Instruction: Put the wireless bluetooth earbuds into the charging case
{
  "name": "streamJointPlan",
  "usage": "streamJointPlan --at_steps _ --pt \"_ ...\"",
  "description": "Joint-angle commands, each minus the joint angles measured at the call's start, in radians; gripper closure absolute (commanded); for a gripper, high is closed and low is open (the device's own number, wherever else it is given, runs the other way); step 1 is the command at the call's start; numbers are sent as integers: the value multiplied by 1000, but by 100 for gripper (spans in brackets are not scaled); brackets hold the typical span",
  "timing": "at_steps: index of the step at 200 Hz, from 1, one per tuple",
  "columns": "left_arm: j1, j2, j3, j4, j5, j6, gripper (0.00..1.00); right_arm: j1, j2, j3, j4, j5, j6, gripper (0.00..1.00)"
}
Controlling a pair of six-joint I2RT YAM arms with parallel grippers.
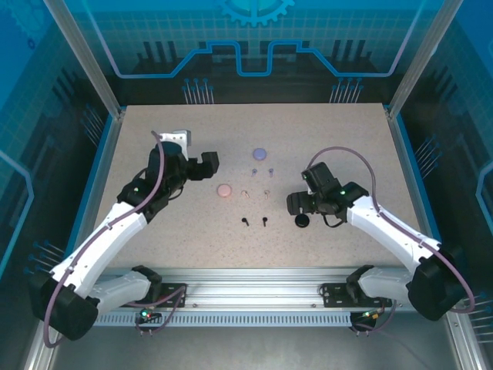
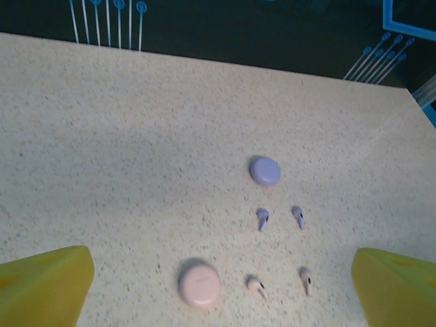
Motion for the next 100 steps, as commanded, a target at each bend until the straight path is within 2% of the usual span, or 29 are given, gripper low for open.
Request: streamJointPlan --at_steps 1,100 --pt "-28 -16 -33 -65 -11 -59 1 24 61 43 -115 13 34 8" --pt "-111 2 -51 -26 -4 -74 1 40 313 75 -56 3 91 18"
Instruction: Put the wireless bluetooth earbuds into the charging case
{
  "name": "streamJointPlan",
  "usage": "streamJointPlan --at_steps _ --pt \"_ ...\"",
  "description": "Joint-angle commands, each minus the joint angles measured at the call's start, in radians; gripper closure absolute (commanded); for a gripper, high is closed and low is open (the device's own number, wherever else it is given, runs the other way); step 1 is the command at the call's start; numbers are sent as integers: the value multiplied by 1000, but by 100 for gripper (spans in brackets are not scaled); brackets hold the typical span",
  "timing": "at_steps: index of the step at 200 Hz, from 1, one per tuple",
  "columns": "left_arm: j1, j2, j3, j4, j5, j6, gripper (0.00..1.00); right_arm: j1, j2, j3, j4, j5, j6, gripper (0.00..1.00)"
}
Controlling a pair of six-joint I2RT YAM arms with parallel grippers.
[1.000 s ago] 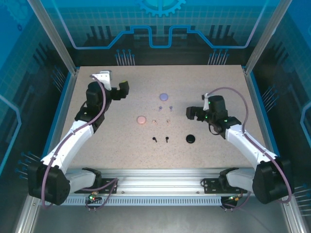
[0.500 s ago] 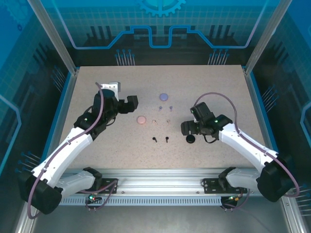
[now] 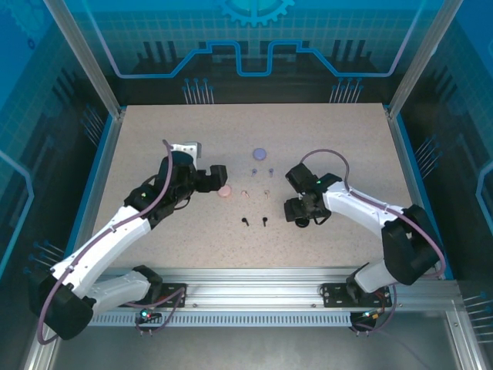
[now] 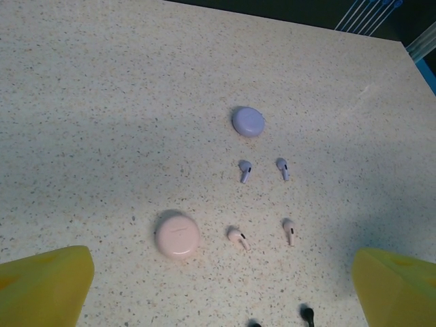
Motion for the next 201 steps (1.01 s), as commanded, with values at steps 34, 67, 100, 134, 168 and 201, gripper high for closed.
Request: streamJointPlan --at_steps 34,67,100,134,168,201 --pt "-25 19 -18 42 20 -30 1 10 69 6 33 -11 23 22" --pt "-24 25 -15 62 22 -55 1 9 96 -7 57 -18 20 26" --pt "-25 20 7 56 13 -96 1 7 124 -26 84 -23 29 29" --pt "-26 9 3 61 0 -115 1 6 138 -42 106 -26 31 30" --pt "-27 10 -11 69 3 -124 1 1 155 -53 124 -27 30 33" --pt "-34 11 -20 78 14 -120 1 -3 166 -59 142 -35 31 37"
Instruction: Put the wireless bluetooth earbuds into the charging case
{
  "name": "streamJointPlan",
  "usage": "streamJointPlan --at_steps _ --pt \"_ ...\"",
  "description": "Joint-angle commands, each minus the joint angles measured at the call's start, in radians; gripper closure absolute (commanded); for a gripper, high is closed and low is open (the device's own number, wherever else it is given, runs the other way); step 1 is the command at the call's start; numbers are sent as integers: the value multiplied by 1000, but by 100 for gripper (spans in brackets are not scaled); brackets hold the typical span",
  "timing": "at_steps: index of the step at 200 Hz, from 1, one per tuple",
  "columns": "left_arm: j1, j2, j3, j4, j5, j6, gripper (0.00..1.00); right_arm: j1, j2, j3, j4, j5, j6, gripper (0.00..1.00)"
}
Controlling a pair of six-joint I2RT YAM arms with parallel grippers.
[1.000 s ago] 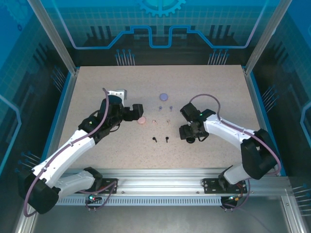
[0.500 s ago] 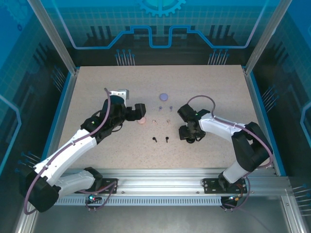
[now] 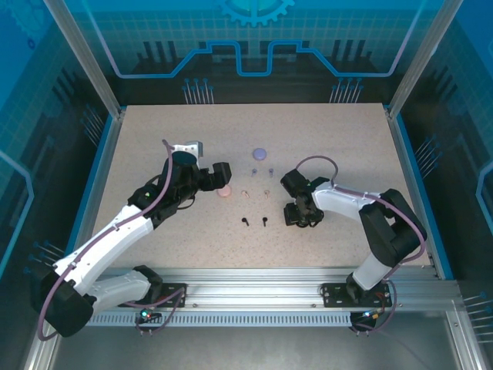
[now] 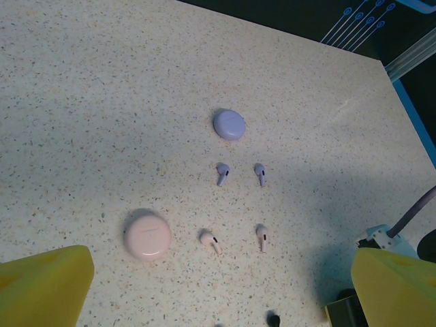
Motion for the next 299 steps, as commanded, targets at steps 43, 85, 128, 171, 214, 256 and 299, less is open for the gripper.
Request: streamJointPlan --at_steps 43,85,128,171,214,256,299 --pt "-22 -14 -22 38 9 -12 1 -3 11 -60 33 -33 30 49" --pt "-25 -17 -28 38 8 -39 1 -1 -55 -91 41 -61 62 56" --pt "-24 9 -46 76 15 -28 1 16 -214 -37 19 -106 149 58" --pt "-25 52 -113 286 76 21 1 41 -266 120 55 -129 318 59" --pt "-15 72 -209 589 225 -7 1 53 -167 323 94 -111 509 59" --pt "73 139 -326 967 440 -209 1 57 -75 443 133 -99 706 60" --pt "101 255 -382 1247 508 -333 1 92 -42 486 160 -40 886 60"
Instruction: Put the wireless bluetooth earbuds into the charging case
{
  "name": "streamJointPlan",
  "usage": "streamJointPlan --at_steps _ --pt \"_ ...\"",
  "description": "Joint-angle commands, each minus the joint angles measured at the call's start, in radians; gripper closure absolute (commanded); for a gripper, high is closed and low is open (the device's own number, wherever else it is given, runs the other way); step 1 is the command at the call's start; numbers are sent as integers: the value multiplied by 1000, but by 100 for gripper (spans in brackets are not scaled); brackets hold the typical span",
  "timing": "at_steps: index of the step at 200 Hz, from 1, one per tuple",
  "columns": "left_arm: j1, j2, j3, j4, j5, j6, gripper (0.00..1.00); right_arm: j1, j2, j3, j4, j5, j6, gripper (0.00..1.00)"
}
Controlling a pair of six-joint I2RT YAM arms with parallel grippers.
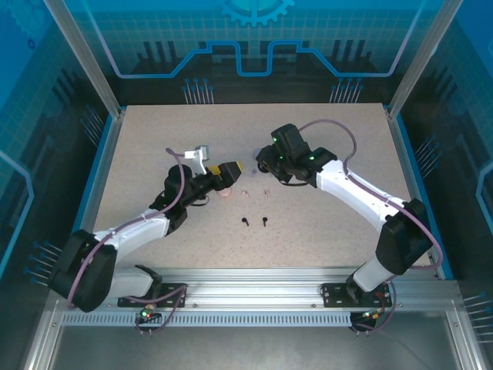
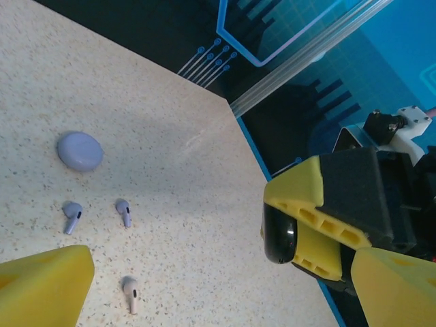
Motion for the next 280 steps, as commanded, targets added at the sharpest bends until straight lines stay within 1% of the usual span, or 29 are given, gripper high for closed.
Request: streamJointPlan --at_steps 1,32,45,82,96,123,204,280 --pt "3 50 -19 252 87 -99 1 40 21 56 22 54 156 60" --pt "2 126 -20 355 112 -132 1 75 37 92 8 108 228 61" --pt "1 147 -22 382 114 -139 3 85 42 101 8 125 247 61" --pt "-6 181 -22 411 111 -136 13 105 61 141 -6 153 255 61" --pt "-12 190 -18 414 110 -132 19 110 64 146 -5 158 256 61" --pt "-27 212 -7 422 108 -128 24 113 65 145 -5 165 259 61" --pt "-57 280 28 458 85 -128 28 115 63 134 9 159 252 61" --pt "-61 285 48 486 50 -131 31 122 65 113 20 158 256 61"
